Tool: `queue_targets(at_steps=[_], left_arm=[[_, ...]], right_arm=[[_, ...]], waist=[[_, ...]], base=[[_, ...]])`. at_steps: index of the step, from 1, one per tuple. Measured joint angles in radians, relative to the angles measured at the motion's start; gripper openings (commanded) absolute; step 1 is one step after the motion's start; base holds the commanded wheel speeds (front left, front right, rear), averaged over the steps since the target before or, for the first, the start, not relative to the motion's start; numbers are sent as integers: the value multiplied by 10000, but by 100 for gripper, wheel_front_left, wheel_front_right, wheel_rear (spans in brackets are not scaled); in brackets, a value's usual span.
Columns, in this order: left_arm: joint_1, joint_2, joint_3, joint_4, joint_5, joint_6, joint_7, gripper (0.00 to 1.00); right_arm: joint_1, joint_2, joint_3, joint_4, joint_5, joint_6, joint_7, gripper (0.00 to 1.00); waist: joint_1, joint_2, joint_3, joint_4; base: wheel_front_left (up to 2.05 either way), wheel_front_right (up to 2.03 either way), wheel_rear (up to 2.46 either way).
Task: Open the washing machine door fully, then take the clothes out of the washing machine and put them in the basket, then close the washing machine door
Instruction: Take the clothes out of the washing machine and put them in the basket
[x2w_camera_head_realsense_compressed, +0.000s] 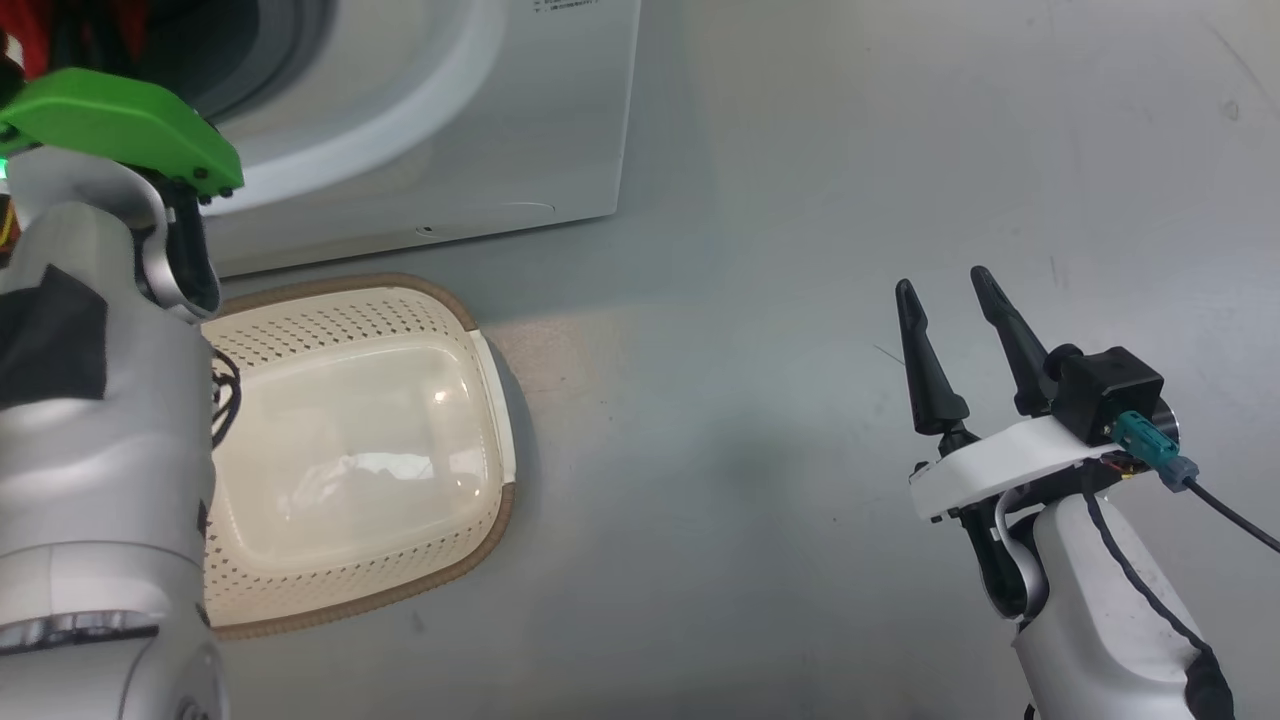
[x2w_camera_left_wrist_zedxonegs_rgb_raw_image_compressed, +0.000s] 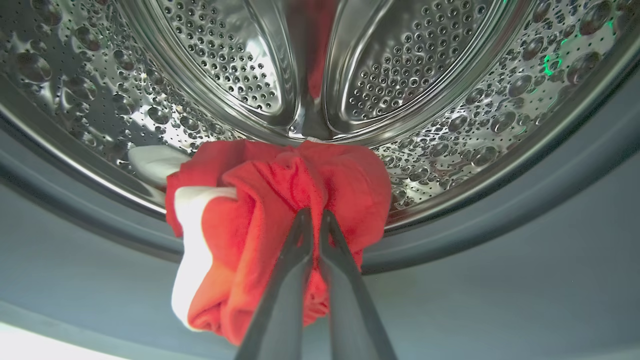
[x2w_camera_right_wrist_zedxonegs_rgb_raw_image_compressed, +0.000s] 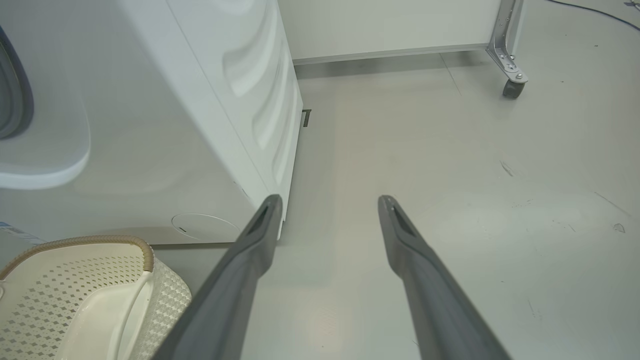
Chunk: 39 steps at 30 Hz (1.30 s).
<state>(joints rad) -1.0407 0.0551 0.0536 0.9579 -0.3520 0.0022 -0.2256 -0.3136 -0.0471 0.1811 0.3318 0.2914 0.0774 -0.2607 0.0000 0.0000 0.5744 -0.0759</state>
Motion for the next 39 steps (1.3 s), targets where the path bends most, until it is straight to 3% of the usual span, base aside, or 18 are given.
queue_targets(at_steps=[14,32,39], left_arm=[[1885,-238,-205,205,-90,-738,-234,0],[4691,-362,-307,-489,-479,-970,-236,0],[5627,-360,-966,-384,-646,-1137,-236,0]], right_arm=[[525,-8,-36,460,-25,84,0,100],[1090,-4,54,690,-21,102,0,100],[1107,-6,138,706,8,142,0,100]], waist=[[0,0,-1380,628],[0,0,-2713,1116],[0,0,-2775,1084]], base=[[0,0,0],[0,0,0],[0,0,0]])
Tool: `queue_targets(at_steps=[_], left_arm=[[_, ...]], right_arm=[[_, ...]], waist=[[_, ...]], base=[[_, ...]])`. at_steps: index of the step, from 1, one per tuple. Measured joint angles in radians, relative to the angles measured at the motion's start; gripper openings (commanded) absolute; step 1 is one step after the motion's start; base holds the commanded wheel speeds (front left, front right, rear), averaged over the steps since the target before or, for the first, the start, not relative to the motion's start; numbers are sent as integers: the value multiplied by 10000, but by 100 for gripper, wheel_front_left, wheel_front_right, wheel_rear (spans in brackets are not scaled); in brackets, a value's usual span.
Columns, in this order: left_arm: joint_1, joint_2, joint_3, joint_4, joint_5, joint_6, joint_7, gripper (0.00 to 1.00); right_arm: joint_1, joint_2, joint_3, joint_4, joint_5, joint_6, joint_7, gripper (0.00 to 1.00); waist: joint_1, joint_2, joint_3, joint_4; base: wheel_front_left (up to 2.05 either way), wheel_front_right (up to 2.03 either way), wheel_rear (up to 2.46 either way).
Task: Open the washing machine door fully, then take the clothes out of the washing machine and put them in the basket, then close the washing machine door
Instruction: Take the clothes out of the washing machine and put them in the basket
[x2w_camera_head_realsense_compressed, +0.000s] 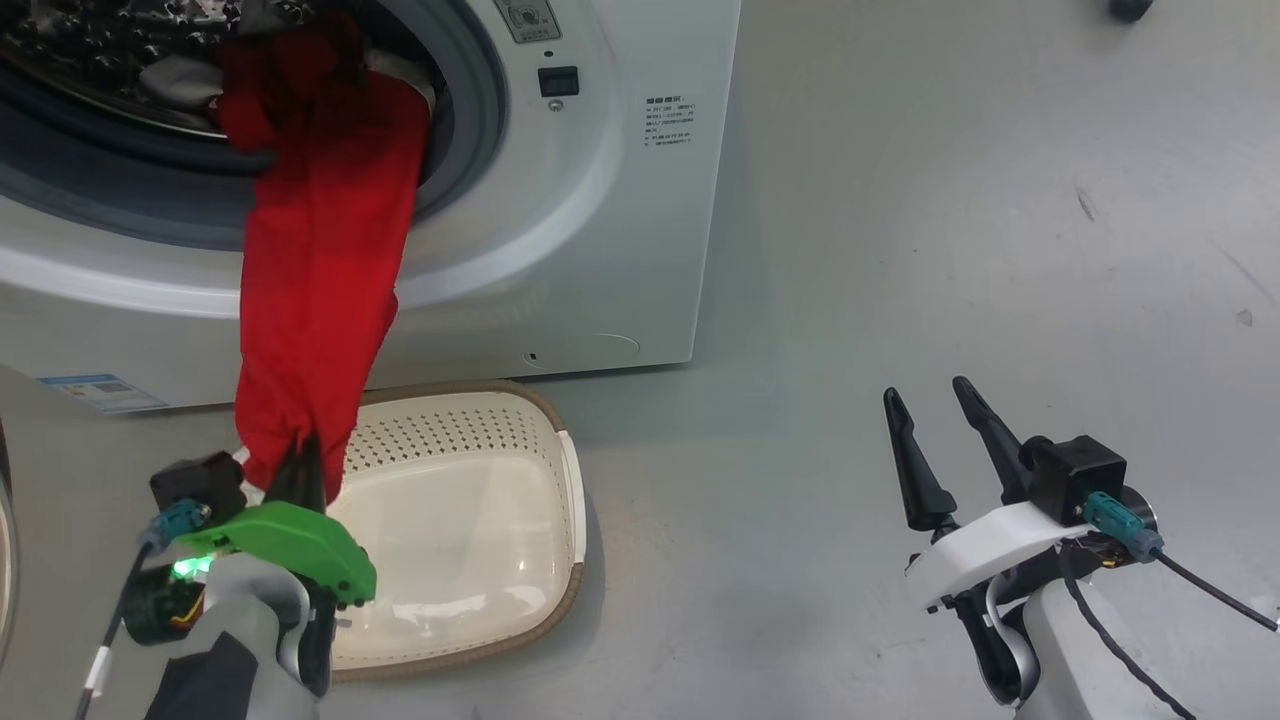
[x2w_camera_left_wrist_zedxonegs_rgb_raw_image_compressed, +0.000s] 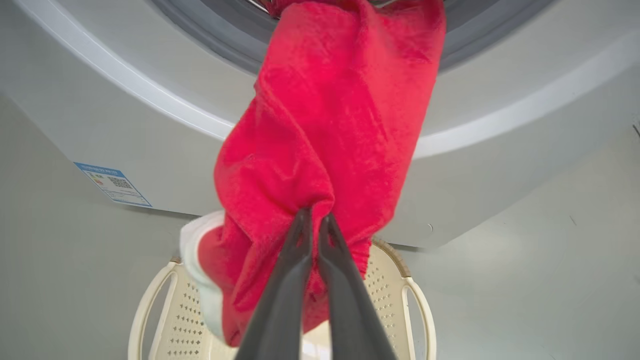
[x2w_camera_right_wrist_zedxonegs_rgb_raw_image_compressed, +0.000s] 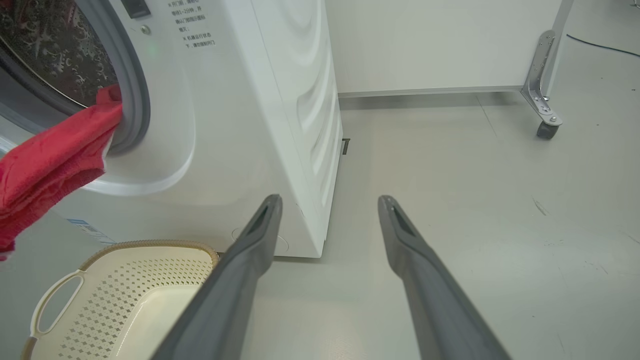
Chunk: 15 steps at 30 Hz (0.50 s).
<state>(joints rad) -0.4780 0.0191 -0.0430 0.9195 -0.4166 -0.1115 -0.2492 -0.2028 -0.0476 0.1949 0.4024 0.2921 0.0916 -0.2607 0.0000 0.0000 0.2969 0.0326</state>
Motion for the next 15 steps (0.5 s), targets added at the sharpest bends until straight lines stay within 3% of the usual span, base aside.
queue_targets(at_steps=[8,15], left_arm=[[1030,10,-1317,621,-407,-81,2,0],[1240,19,-1804,648,-805,-82,4,0]], right_arm=[[27,-2,17,59,2,31,0,100],[25,-2,-2,38,-25,31,0,100]], waist=[[0,0,31,-74],[0,0,305,-82]], base=[[0,0,0],[0,0,0]])
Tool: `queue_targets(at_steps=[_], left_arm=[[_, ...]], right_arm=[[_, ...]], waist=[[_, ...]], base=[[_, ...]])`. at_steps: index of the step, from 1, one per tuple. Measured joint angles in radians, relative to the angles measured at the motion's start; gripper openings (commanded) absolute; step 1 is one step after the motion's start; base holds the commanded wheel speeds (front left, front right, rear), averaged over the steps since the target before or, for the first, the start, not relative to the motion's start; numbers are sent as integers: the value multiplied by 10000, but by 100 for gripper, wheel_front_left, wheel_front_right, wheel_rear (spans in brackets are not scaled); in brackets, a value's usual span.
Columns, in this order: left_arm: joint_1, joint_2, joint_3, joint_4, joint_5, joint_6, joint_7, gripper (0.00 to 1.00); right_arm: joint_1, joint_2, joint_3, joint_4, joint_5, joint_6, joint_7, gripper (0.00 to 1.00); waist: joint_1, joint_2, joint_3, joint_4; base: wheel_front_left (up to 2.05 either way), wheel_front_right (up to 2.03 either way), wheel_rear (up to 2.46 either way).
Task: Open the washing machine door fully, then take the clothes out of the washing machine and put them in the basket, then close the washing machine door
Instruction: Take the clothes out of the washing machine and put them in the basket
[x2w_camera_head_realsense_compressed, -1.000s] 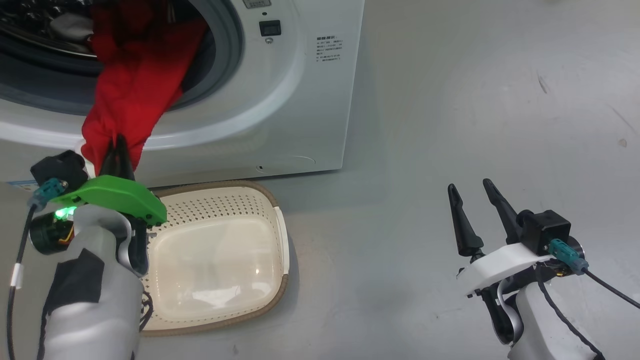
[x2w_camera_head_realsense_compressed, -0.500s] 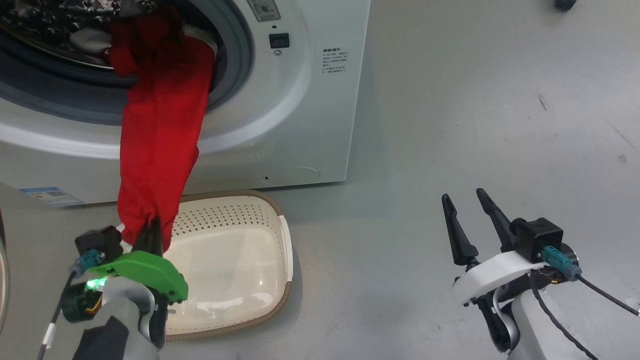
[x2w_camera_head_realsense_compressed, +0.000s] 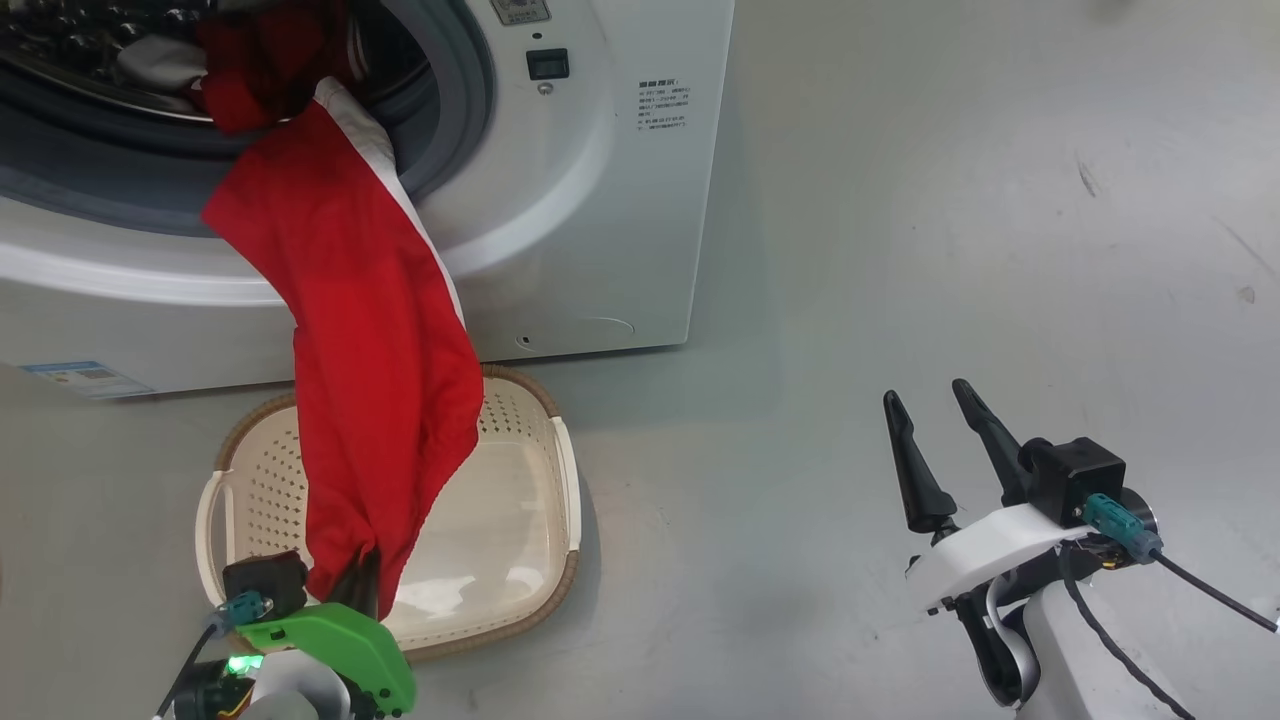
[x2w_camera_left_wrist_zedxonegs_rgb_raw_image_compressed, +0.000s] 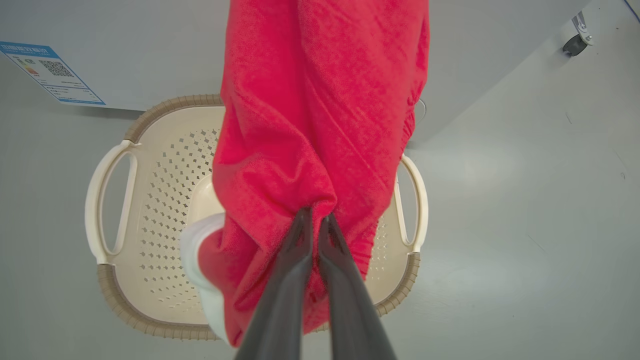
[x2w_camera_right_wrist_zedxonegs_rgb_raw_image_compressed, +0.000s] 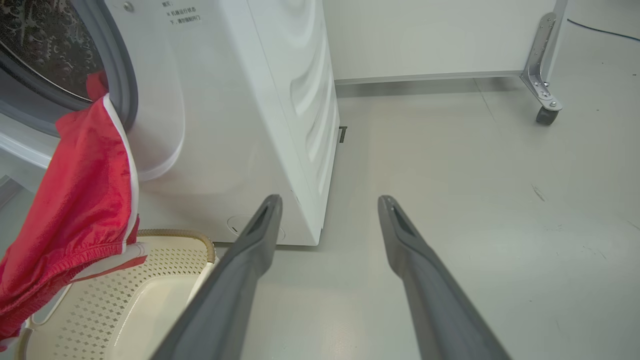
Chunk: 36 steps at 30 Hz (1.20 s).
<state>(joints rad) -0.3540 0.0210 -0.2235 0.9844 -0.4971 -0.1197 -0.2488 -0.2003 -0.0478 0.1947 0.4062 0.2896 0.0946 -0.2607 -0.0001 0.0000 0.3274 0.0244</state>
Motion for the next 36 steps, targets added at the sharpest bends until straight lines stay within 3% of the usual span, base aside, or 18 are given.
queue_targets(at_steps=[14,30,36], left_arm=[[-50,13,-621,372,-399,105,380,0],[-1521,13,-683,456,-479,895,391,0],[-2203,15,-581,418,-466,974,274,0]], right_arm=[[-190,0,-75,-96,-38,10,0,100],[-638,-10,-299,-577,-222,8,0,100],[-852,-10,-318,-784,-284,8,0,100]], waist=[[0,0,699,-166],[0,0,1996,-343],[0,0,2621,-441]], base=[[0,0,0],[0,0,0],[0,0,0]])
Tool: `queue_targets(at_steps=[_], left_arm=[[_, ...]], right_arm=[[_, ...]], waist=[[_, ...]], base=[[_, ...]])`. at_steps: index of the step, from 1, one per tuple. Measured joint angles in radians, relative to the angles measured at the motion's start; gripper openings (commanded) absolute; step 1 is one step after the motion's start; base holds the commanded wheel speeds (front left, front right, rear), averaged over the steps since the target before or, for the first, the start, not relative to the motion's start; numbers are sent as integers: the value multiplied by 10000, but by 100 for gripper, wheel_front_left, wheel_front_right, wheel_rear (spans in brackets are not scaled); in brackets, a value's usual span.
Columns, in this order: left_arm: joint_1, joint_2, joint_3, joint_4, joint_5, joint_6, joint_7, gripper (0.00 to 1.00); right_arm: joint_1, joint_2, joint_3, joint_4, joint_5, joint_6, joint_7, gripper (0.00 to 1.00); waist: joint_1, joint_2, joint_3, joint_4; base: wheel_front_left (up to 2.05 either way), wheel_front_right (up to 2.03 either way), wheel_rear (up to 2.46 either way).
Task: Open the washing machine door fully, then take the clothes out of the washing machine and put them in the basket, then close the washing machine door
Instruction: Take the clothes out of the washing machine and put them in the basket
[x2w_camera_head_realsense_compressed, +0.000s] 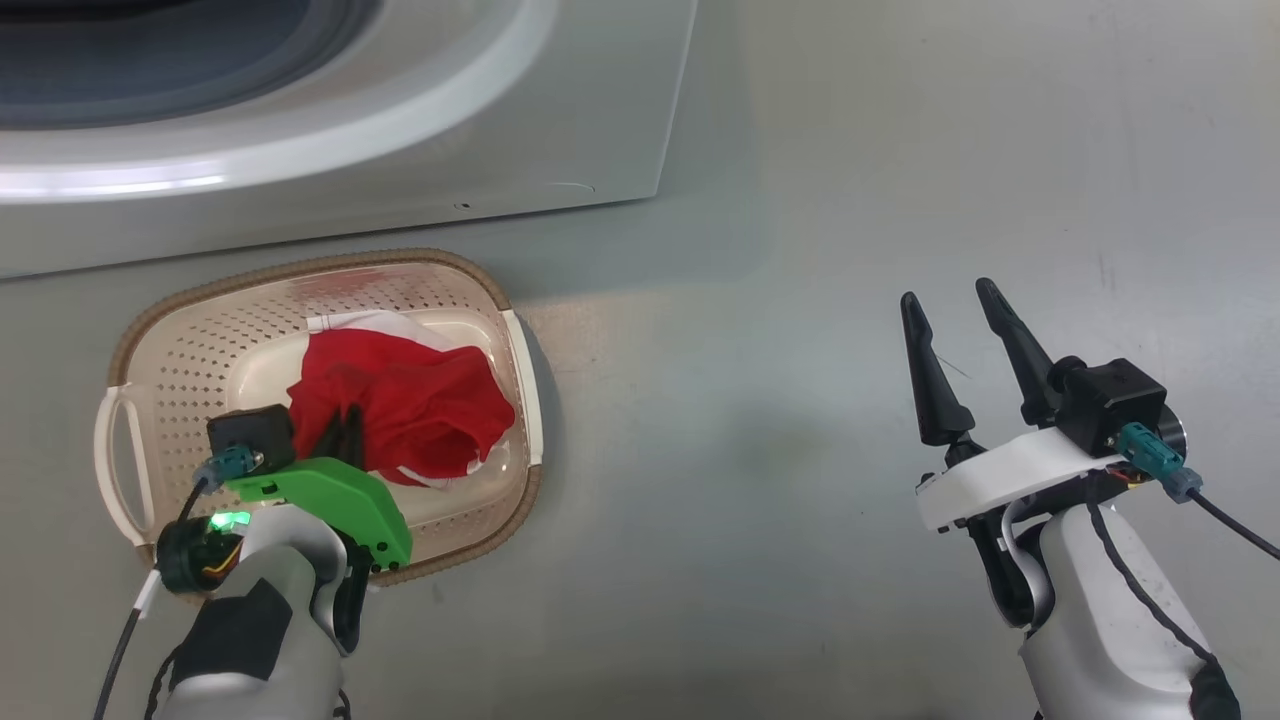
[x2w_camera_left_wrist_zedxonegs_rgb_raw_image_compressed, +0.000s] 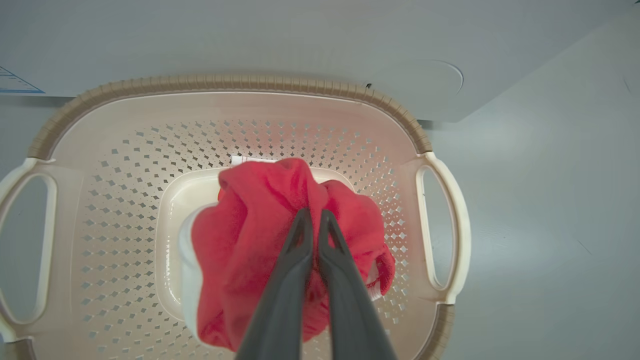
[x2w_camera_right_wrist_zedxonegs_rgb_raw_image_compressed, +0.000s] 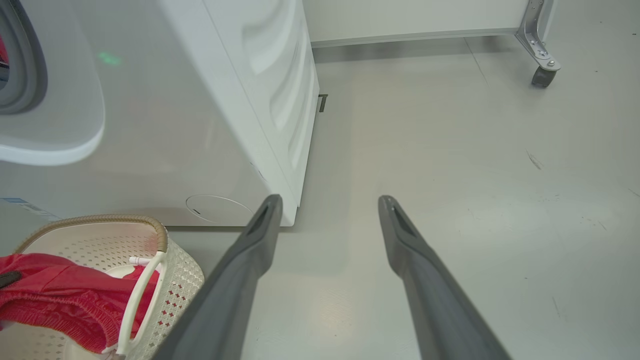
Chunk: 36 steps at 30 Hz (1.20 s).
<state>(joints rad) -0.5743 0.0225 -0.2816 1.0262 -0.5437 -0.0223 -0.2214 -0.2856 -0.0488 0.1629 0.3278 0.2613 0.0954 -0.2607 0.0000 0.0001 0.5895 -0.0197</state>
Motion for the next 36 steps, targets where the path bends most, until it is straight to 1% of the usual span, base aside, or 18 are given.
queue_targets(at_steps=[2,9,10,11,12,13,19,27,30,32,36], left_arm=[[-169,8,0,6,98,77,0,0],[-510,142,38,230,130,100,-90,0],[-512,148,21,303,182,100,-98,2],[-512,148,-4,362,224,100,-100,36],[-512,136,-2,385,236,100,-102,83],[-513,128,-2,407,238,100,-105,100],[-515,119,10,531,282,100,-209,100],[-431,117,132,537,280,169,-274,100],[-228,113,370,2,280,171,-274,100],[-160,113,552,-416,286,173,-276,100],[112,121,679,-1047,489,173,-276,100]], right_arm=[[-93,-2,-8,-44,0,0,0,100],[-372,-2,-12,-163,0,2,0,100],[-418,-2,-36,-165,0,2,0,100],[-439,4,-98,-169,0,2,0,100],[-445,-4,-153,-171,0,2,0,100],[-445,-8,-201,-171,0,2,0,100],[-445,-6,-351,-150,2,2,0,100],[-445,-6,-343,10,-2,6,0,100],[-442,-6,-349,90,2,10,0,100],[-438,-6,-357,155,6,79,0,100],[-412,-6,-349,234,21,81,0,100]], waist=[[0,0,221,-47],[0,0,938,-241],[0,0,1017,-273],[0,0,1082,-304],[0,0,1135,-331],[0,0,1179,-353],[0,0,1089,-299],[0,0,587,-177],[0,0,333,-134],[0,0,144,-105],[0,0,-256,-46]], base=[[0,0,0],[0,0,0],[0,0,0],[0,0,0],[0,0,0],[0,0,0],[0,0,0],[0,0,0],[0,0,0],[0,0,0],[0,0,0]])
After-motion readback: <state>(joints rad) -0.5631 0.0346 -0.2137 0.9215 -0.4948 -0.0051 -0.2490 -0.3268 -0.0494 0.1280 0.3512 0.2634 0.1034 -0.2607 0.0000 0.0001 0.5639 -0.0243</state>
